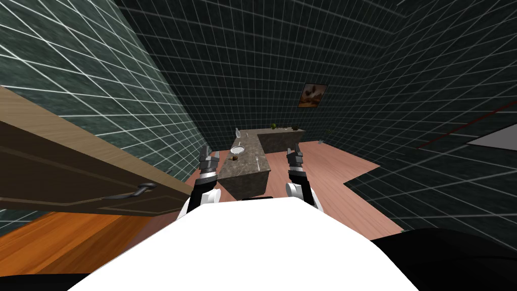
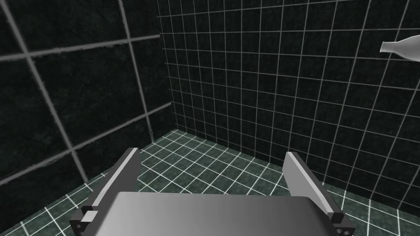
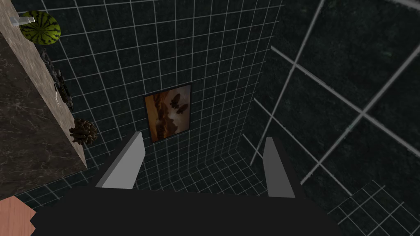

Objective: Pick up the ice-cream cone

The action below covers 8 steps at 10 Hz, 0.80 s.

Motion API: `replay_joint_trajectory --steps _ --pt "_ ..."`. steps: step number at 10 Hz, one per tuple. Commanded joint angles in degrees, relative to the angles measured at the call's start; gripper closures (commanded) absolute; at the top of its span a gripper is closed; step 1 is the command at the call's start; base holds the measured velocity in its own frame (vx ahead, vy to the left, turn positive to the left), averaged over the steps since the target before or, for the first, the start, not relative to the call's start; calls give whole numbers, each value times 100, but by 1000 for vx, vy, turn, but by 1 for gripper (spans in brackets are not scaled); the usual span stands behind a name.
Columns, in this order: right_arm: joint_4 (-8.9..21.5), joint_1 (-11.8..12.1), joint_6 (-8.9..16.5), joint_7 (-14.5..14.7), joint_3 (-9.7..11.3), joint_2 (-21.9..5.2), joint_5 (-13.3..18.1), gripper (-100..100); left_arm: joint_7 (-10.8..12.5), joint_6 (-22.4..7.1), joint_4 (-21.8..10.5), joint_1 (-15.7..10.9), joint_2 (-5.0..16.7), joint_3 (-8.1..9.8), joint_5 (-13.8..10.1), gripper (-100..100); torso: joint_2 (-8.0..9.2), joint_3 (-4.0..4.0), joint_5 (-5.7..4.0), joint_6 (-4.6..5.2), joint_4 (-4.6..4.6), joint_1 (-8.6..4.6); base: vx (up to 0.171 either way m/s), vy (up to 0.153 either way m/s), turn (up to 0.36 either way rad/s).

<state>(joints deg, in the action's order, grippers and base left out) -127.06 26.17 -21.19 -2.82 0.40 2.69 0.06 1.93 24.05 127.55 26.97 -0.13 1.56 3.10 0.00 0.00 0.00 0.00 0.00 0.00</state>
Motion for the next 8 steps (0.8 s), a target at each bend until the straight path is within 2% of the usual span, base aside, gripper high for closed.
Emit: replay_joint_trajectory --steps 1,5,6,8 --pt "0 0 0 0 0 0 0 0 32 -192 -16 -106 250 68 -17 -100 0 0 0 0 0 0 -8 20 -52" --pt "0 0 0 0 0 -1 0 0 137 -790 -86 -438 612 282 -71 -100 8 4 5 0 2 22 -26 53 -70" --pt "0 -1 0 0 0 -1 0 0 137 -836 -86 -438 612 282 -71 -100 10 6 5 1 2 24 -23 43 -29" --pt "0 0 0 0 0 0 0 0 204 -1205 -146 -659 716 424 -106 -100 6 4 3 0 1 15 -20 38 -63"
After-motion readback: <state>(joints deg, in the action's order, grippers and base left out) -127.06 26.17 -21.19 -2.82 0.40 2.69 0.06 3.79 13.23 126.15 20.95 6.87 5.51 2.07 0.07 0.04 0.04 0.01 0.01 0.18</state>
